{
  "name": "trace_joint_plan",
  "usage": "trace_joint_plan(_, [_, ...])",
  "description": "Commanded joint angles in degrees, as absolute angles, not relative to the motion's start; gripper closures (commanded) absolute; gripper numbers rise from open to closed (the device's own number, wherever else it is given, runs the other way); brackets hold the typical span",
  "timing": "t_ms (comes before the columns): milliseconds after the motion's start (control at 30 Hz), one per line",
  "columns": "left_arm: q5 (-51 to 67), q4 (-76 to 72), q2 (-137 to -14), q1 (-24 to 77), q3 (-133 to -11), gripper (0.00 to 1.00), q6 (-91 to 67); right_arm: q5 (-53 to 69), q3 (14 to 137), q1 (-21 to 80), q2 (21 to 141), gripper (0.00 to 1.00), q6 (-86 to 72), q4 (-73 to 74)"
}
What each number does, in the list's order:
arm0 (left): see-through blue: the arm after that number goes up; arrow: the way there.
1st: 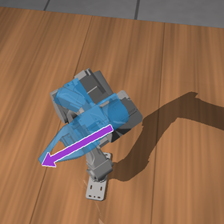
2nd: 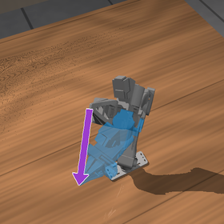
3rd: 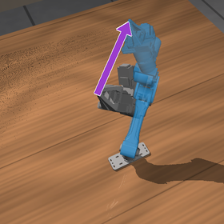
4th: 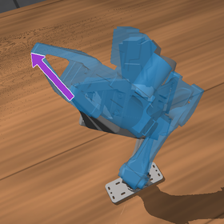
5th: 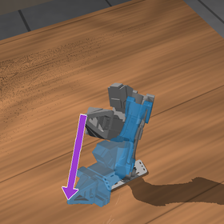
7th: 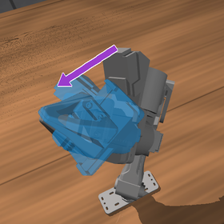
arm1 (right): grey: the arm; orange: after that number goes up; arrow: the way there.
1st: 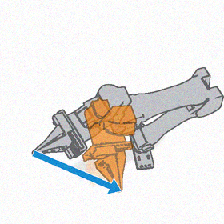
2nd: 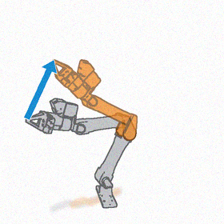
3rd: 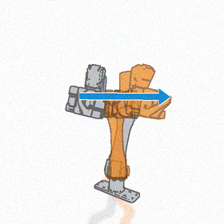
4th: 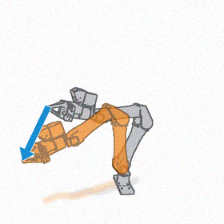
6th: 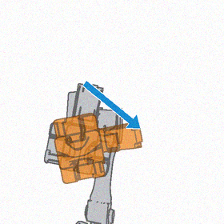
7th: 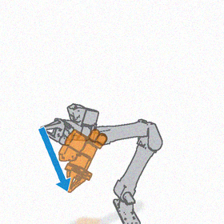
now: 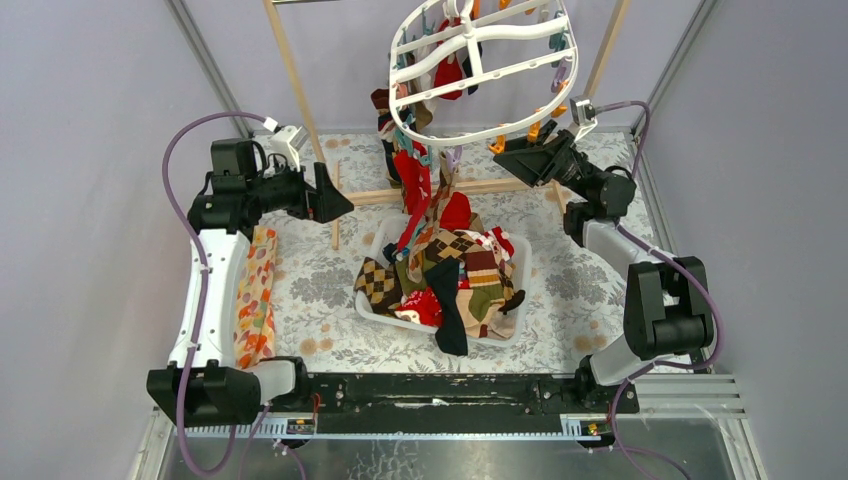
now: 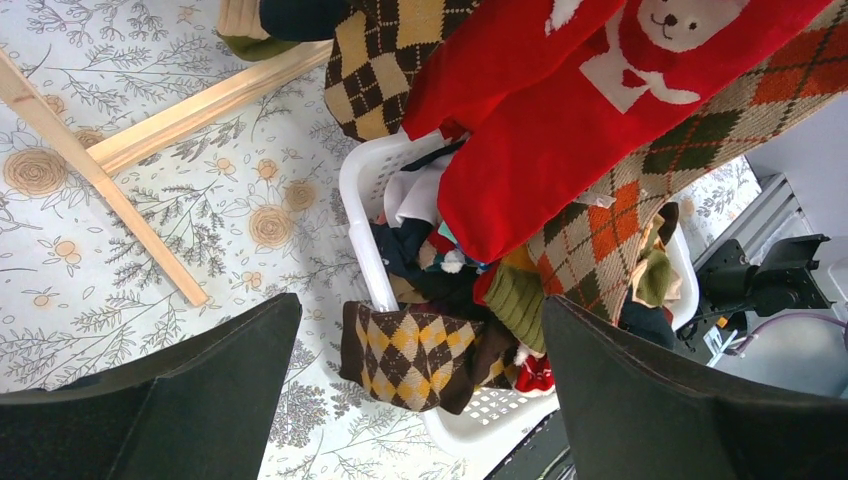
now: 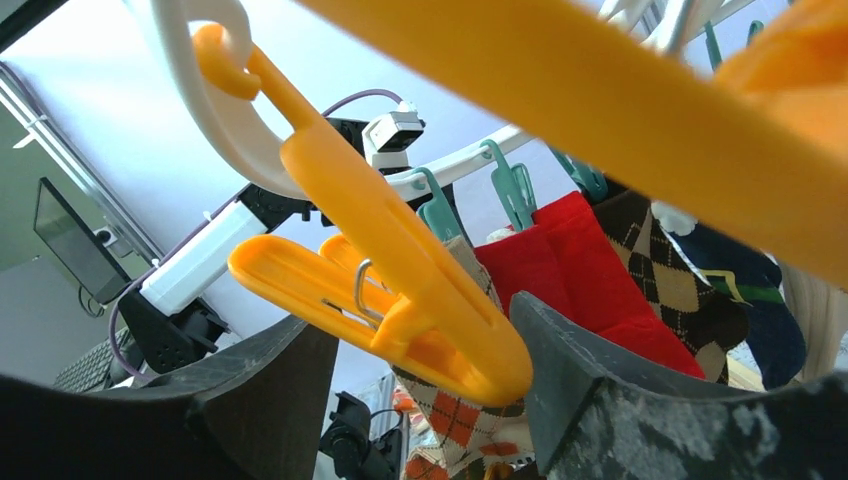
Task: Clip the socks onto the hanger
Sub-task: Open the clamp at the hanger.
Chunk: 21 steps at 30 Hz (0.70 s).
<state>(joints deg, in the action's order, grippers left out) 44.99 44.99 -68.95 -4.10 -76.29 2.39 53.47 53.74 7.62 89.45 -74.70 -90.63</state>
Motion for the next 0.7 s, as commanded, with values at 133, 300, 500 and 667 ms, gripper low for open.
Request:
trace_joint_plan(133, [46.85,46.67,-67.85,-3.40,-79.14,0.01,3.68,52.29,53.74,9.13,86.75,0.42,-73.48,-98.62])
trace_joint_plan(300, [46.70,46.67,-67.76,-3.36,-79.14,0.01,3.56,50.09,51.33,9.17,83.78,0.59,-71.88,-98.62])
trace_joint_plan(500, [46.40,47.60,-67.38,-3.28,-79.87,0.01,3.68,48.29,49.44,9.58,82.45,0.81,-71.32,-98.53])
trace_joint_plan(667, [46.15,47.92,-66.31,-3.31,-80.92,0.01,2.85,44.69,49.03,12.12,81.91,0.96,-68.76,-97.06])
